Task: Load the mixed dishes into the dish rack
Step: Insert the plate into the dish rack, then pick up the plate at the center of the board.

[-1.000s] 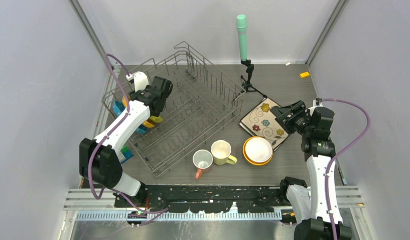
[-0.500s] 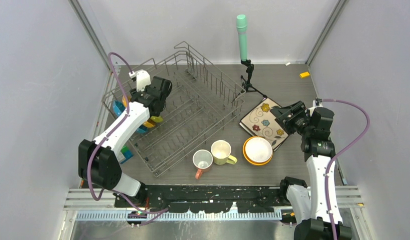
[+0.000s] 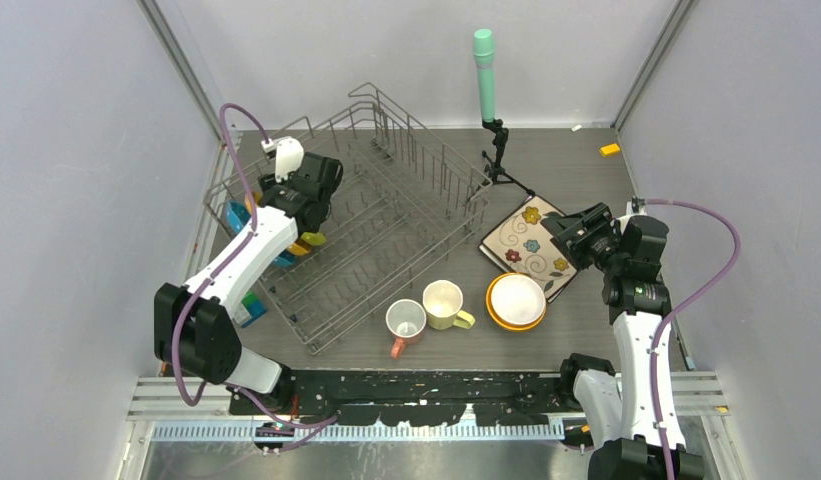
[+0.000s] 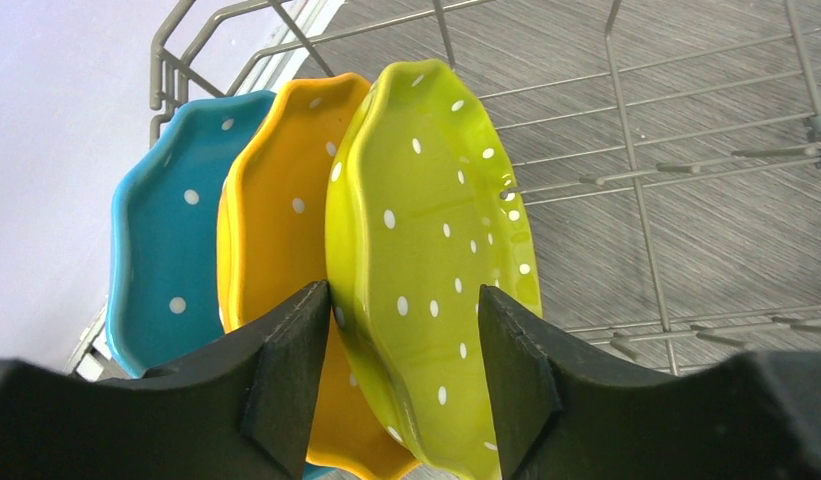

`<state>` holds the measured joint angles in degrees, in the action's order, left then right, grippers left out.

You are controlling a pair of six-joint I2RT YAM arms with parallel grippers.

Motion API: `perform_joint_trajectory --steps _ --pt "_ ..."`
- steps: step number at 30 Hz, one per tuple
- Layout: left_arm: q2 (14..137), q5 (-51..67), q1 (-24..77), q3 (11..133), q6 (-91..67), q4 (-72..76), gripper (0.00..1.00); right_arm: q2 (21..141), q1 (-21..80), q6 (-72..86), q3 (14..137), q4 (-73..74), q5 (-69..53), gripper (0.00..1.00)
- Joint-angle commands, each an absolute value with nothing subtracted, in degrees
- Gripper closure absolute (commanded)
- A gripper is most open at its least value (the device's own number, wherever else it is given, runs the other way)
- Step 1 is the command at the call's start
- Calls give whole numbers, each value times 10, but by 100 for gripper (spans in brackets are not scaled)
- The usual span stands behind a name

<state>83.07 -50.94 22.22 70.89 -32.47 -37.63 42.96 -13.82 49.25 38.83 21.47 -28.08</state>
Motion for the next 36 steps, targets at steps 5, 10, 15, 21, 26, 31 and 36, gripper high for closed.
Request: perform_joint_trajectory --steps 5,10,15,21,26,31,36 --pt "771 -439 222 697 -267 -293 29 428 -136 499 390 197 -264 40" --pt "743 -393 222 692 -245 -268 21 422 -136 485 397 225 -236 40" --pt "717 -340 222 692 -229 -250 17 419 -135 481 395 244 -220 40" --pt "692 -230 222 693 -211 -221 12 426 -135 480 399 269 -189 40" --pt "677 -76 222 691 -191 -167 9 434 -136 474 406 310 -139 40" --pt "681 81 222 711 -190 -147 9 465 -136 481 412 356 -65 40" --pt "690 225 222 720 -210 -119 9 499 -136 516 395 371 -39 40"
